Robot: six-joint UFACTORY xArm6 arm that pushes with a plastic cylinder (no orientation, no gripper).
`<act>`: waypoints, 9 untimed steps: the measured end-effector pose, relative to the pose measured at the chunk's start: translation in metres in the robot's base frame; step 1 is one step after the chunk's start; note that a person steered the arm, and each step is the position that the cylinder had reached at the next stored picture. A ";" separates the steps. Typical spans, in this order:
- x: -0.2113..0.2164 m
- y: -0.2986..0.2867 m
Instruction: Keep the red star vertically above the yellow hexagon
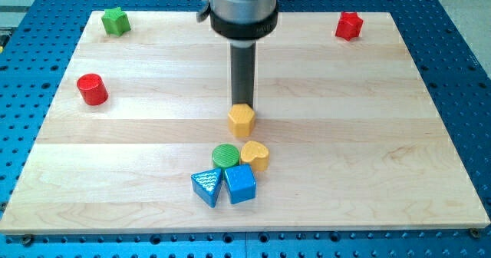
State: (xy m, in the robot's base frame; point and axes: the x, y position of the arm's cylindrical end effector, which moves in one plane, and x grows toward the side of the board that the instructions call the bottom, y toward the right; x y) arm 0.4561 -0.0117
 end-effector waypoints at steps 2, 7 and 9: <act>-0.015 0.042; -0.250 0.280; -0.214 0.132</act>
State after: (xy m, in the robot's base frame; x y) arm 0.2422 0.1206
